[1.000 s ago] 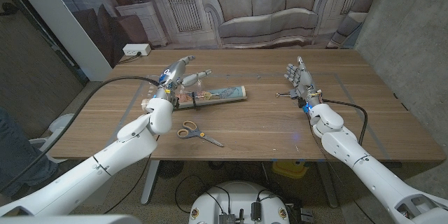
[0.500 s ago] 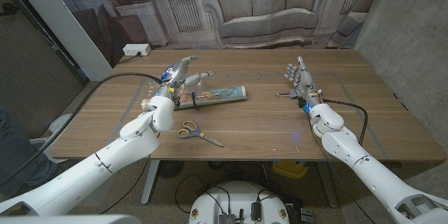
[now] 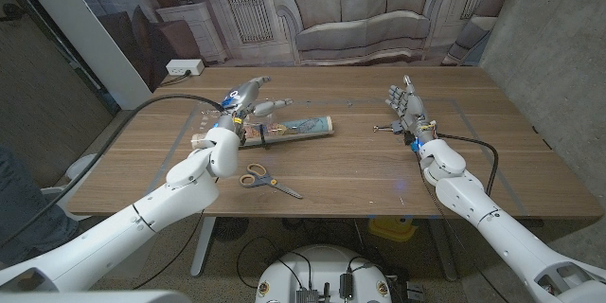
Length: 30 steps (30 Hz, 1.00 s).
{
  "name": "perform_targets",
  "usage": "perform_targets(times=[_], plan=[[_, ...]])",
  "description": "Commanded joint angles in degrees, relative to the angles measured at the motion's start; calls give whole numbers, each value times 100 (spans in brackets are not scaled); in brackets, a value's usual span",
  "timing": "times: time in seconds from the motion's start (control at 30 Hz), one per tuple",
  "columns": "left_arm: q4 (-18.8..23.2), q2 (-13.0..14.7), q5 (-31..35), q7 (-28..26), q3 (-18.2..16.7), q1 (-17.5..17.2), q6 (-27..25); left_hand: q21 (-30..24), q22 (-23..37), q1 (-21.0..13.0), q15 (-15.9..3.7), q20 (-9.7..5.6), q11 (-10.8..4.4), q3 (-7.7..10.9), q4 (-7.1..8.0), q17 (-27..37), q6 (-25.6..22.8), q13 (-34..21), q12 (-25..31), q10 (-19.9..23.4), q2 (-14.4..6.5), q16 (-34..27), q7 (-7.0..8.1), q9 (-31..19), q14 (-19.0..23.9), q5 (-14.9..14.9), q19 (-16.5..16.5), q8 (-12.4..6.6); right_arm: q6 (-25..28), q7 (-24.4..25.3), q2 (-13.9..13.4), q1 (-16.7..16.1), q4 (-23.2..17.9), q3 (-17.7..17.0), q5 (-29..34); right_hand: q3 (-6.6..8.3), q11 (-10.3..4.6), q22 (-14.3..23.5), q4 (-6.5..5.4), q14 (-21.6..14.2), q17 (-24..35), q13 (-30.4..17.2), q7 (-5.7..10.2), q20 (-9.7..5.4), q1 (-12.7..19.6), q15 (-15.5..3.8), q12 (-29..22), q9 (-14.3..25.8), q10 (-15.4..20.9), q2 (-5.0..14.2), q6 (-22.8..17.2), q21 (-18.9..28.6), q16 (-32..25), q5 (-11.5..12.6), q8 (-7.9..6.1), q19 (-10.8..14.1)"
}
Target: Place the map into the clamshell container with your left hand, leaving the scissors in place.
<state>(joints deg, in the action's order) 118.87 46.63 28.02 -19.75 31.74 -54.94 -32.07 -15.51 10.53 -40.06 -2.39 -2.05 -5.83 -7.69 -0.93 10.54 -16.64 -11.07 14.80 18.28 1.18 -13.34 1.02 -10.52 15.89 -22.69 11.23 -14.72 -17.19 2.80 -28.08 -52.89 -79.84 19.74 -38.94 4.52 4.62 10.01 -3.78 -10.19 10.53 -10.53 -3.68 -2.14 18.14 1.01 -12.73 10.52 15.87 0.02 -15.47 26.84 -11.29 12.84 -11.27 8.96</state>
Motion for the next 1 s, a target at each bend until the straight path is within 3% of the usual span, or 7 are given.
perform_targets(times=[0.03, 0.3, 0.5, 1.0], plan=[[180, 76, 218, 263, 123, 56, -275, -10, 28, 3, -197, 26, -1, -62, 5, 27, -46, -15, -38, 39, 55, 24, 21, -29, 59, -30, 46, 23, -3, -34, 18, 35, 29, -12, -31, 9, 6, 10, 31, -44, 9, -24, 2, -61, 18, 1, -12, 21, 31, 38, -39, -33, 5, 4, -5, 58], [272, 151, 292, 441, 170, 60, -350, 16, 27, -4, -214, 28, -36, -114, -6, 30, -49, -17, -69, 33, 115, 45, 31, -30, 62, -40, 24, 49, -3, -57, 17, 42, 22, 2, -27, 7, 5, 10, 34, -50, 9, -24, -5, -55, 20, 5, -11, 21, 37, 43, -42, -46, 4, 0, -4, 70], [267, 217, 273, 666, 222, 122, -286, 20, 26, -14, -228, 3, -34, -132, -12, 31, -62, -18, -76, 50, 132, 50, 43, -30, 74, -47, 37, 56, 16, -15, 43, 30, -7, 3, -41, 3, 14, 12, 46, -203, 9, -24, -24, -24, 30, 47, -12, 21, 57, 53, -47, -32, -44, -9, -1, 227], [263, 233, 702, 1021, 474, 322, -462, 37, 23, -74, -261, -74, -79, -170, -42, 32, -123, -20, -91, 107, 168, 62, 70, -31, 114, -73, 59, 65, 81, 123, 31, -38, -141, -18, -39, 1, 22, 13, 57, -219, 10, -24, -39, -21, 39, 43, -5, 21, 54, 64, -62, -68, -36, -17, -3, 238]])
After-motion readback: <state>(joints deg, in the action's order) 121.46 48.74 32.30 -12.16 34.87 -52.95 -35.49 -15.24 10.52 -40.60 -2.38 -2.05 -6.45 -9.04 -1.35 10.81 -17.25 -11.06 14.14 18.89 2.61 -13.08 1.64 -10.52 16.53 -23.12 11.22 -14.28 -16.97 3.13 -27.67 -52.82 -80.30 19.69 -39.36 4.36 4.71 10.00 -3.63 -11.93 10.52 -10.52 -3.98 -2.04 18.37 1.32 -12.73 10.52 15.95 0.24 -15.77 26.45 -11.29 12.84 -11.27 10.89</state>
